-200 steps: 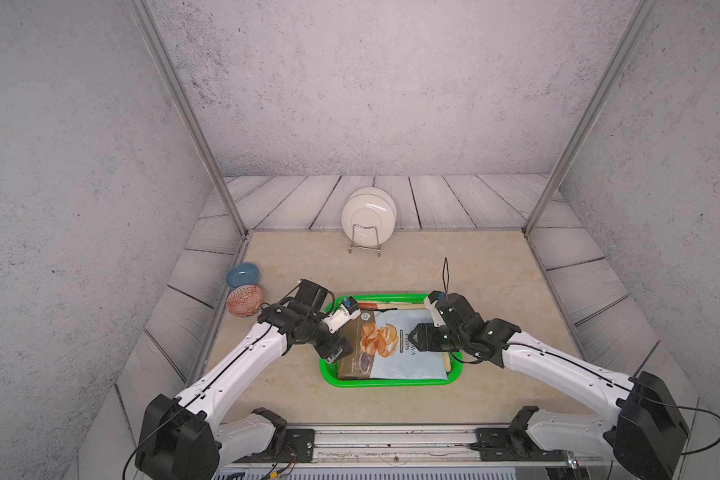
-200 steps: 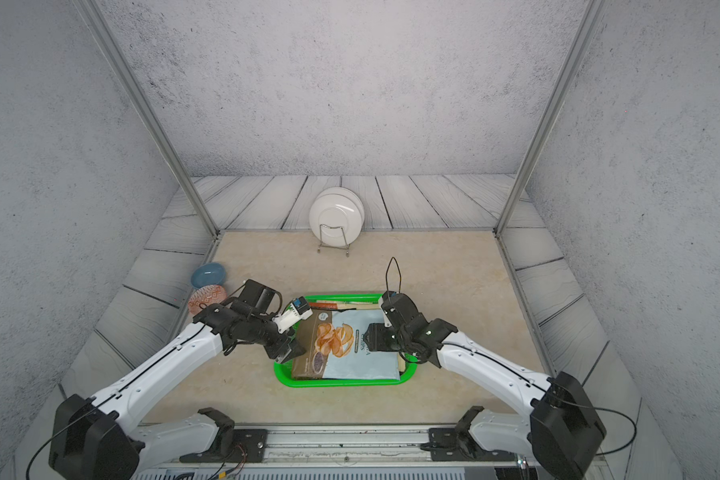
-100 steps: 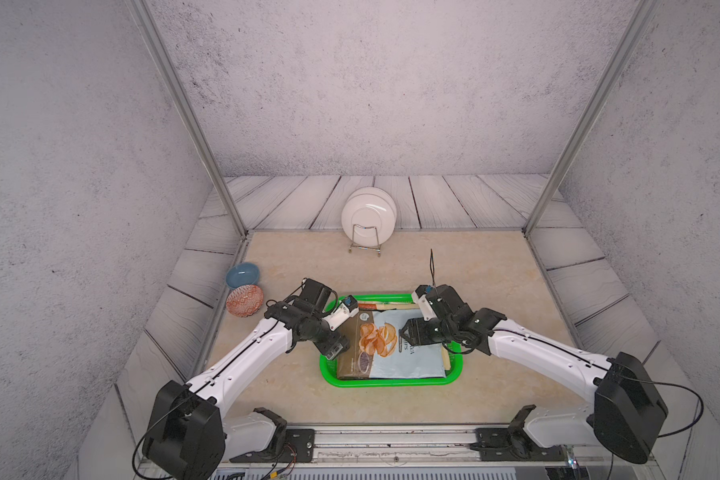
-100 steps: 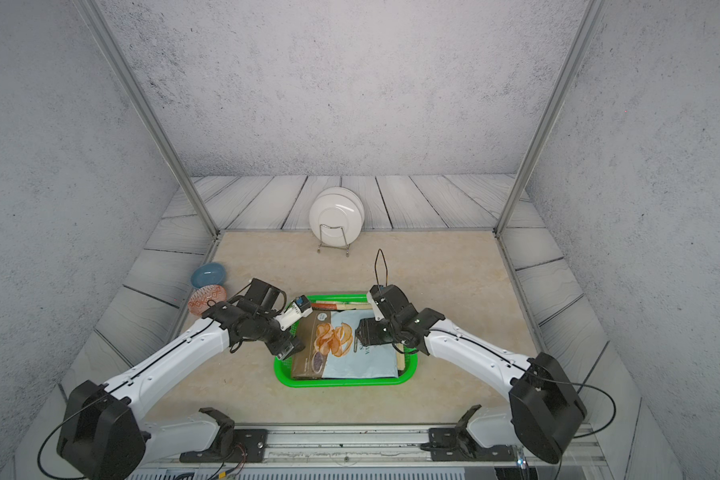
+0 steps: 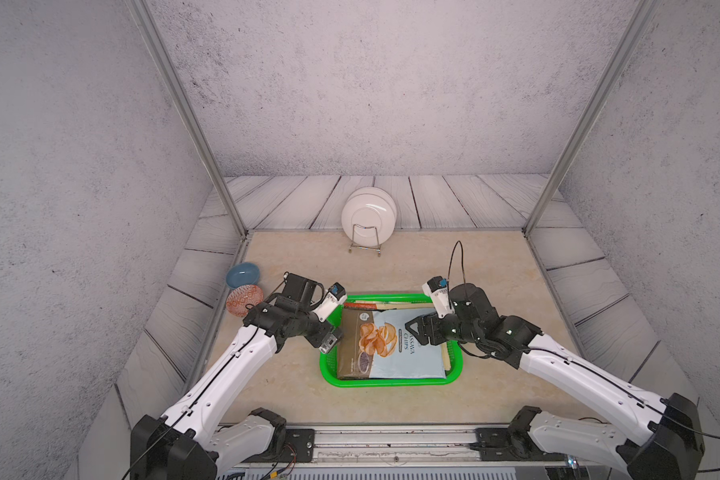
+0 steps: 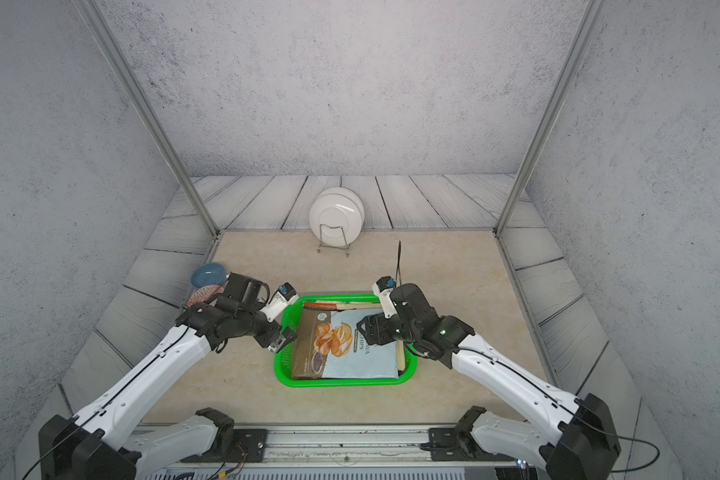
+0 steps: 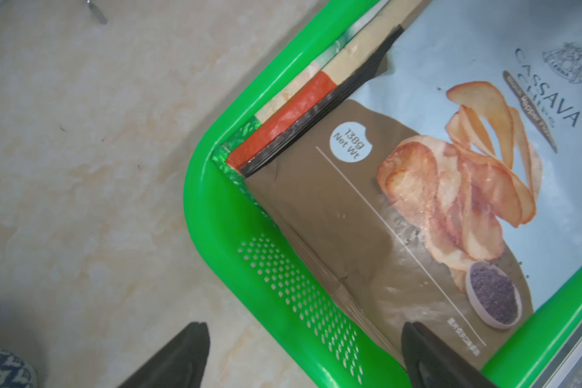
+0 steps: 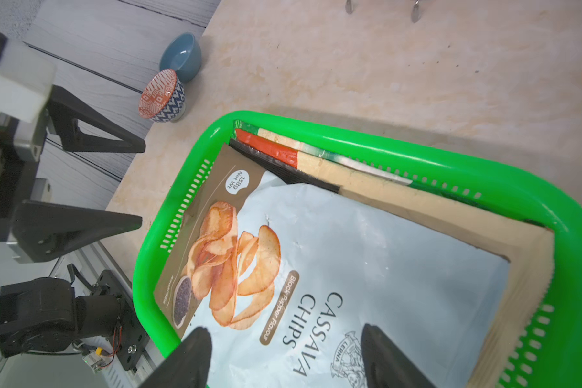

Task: Put the potato chips into the basket
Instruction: Place the potato chip in the basket, then reset both arms

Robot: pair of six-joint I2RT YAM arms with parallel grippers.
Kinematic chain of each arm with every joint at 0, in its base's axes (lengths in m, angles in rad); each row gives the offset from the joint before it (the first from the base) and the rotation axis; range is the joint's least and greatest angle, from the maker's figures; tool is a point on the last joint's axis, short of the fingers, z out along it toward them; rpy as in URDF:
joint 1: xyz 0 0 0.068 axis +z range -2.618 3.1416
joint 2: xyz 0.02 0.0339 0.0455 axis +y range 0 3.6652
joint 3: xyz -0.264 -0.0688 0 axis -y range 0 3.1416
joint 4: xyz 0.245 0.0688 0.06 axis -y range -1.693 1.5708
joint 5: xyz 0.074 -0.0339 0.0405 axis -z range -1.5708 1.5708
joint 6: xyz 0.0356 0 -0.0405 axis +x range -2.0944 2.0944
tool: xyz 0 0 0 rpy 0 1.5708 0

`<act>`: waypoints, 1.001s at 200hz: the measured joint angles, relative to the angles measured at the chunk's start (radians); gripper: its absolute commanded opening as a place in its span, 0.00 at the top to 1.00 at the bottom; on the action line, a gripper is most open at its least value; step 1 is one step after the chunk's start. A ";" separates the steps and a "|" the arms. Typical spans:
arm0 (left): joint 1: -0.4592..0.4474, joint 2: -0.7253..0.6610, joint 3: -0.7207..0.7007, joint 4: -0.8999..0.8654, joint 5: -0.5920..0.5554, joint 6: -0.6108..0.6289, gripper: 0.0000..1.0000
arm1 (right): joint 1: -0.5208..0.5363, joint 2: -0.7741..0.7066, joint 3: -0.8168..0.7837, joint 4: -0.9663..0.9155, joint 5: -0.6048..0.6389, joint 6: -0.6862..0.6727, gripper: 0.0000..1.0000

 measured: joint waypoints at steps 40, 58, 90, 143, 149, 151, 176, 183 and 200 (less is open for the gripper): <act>0.208 -0.027 0.000 -0.001 0.050 -0.044 0.00 | 0.000 -0.124 -0.019 -0.007 0.164 -0.035 0.01; 0.266 -0.041 0.000 0.001 0.050 -0.064 0.02 | 0.000 -0.181 -0.033 -0.009 0.236 -0.052 0.01; 0.340 -0.055 -0.014 0.043 0.047 -0.092 0.02 | 0.000 -0.278 -0.084 -0.013 0.340 -0.060 0.01; 0.409 -0.039 -0.136 0.247 -0.014 -0.136 0.02 | 0.000 -0.414 -0.182 -0.021 0.446 -0.065 0.01; 0.409 -0.030 -0.156 0.288 -0.020 -0.143 0.01 | 0.000 -0.418 -0.186 -0.020 0.452 -0.068 0.01; 0.409 -0.026 -0.164 0.304 -0.022 -0.147 0.02 | 0.000 -0.418 -0.187 -0.021 0.453 -0.069 0.01; 0.411 0.033 -0.238 0.474 -0.056 -0.181 0.02 | 0.000 -0.417 -0.197 -0.021 0.458 -0.082 0.01; 0.411 0.053 -0.253 0.519 -0.064 -0.191 0.02 | 0.000 -0.414 -0.198 -0.021 0.457 -0.086 0.01; 0.411 0.086 -0.284 0.628 -0.082 -0.212 0.02 | 0.000 -0.410 -0.203 -0.022 0.452 -0.103 0.01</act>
